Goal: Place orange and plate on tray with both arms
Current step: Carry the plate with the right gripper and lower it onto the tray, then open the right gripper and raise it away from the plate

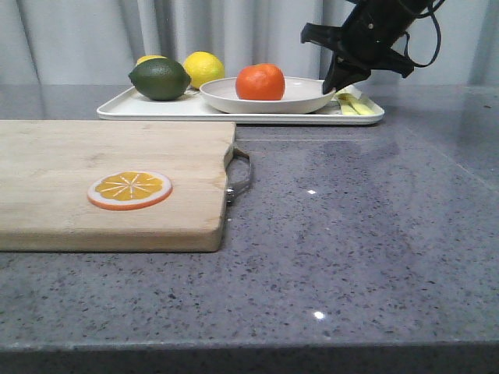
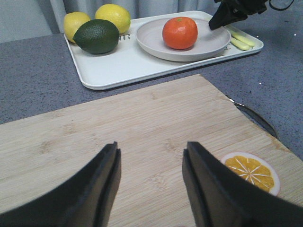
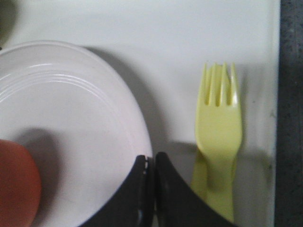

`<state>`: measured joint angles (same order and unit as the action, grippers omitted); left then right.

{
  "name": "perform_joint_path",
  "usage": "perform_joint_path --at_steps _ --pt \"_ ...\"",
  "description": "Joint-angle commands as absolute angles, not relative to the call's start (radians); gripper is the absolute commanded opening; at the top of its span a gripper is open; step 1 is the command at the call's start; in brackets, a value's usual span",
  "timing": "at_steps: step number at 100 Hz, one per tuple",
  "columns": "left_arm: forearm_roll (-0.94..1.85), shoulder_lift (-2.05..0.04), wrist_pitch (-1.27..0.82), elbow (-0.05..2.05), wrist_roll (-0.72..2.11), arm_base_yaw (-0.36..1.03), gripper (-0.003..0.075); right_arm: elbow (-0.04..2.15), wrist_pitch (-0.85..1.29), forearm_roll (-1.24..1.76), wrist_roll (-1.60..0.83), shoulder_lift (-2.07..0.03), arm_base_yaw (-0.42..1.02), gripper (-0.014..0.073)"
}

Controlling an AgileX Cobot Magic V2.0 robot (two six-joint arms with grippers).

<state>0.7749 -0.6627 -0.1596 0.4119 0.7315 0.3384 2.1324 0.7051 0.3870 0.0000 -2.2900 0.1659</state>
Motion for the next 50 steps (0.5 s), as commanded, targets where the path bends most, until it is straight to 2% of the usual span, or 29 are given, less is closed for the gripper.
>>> perform_joint_path --at_steps 1,18,50 --pt "0.793 -0.660 -0.103 0.438 0.723 0.334 0.0295 2.168 0.651 0.409 -0.005 -2.219 0.161 -0.0100" --pt "0.793 -0.660 -0.103 0.438 0.723 0.334 0.0295 2.168 0.651 0.409 -0.005 -2.219 0.161 -0.0068" --pt "0.795 -0.660 -0.103 0.438 0.723 0.334 0.0295 2.168 0.646 0.409 -0.005 -2.219 0.161 0.0253"
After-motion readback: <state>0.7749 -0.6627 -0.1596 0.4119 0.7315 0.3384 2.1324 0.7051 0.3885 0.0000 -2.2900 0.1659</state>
